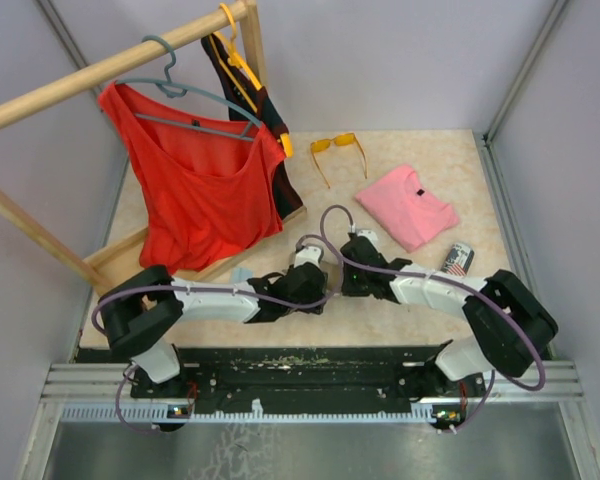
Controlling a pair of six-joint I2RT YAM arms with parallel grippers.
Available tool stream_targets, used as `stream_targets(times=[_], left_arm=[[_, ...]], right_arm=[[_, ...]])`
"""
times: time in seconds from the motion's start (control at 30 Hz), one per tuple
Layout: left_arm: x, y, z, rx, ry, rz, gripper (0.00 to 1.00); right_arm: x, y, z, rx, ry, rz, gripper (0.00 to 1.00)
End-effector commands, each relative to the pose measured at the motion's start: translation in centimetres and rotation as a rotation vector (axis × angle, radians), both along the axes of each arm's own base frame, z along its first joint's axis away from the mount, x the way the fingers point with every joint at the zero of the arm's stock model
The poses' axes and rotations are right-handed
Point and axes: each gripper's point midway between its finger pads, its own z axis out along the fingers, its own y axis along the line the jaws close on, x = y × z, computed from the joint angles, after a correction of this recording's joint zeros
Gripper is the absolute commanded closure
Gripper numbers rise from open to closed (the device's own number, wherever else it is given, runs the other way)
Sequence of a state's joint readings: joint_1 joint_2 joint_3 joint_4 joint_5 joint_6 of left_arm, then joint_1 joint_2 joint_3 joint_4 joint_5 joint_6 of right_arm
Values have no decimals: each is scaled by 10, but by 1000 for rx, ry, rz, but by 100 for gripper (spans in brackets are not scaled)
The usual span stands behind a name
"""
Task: Organize the sunglasses
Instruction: Move the sunglasses case at the center of the board.
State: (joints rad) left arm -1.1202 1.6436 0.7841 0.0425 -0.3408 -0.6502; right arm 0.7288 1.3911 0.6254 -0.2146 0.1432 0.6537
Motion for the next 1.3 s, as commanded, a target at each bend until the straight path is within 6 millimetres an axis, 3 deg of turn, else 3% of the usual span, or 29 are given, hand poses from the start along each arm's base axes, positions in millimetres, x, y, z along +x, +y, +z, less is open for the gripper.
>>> stream_targets(times=[0.0,0.43,0.67,0.8,0.97,1.1,1.27], left_arm=[[15,2,-5,39,-16,-7,45],[44,-5,-3,84,-62,2,44],[46,3,8,79,-77,20,43],[40,26,27,58,-116,63,41],[23,71,48,34,-139,139,39],[12,115,50,48,-140,242,38],[3,178,40,86,-64,453,37]], right_arm=[[34,14,22,20,-95,34,79],[80,10,24,-41,-135,37,81],[79,4,40,-45,-166,42,80],[76,-7,70,-36,-237,6,71],[66,-21,106,2,-326,-28,64],[53,-27,117,36,-341,-31,62],[41,-30,116,64,-327,-29,61]])
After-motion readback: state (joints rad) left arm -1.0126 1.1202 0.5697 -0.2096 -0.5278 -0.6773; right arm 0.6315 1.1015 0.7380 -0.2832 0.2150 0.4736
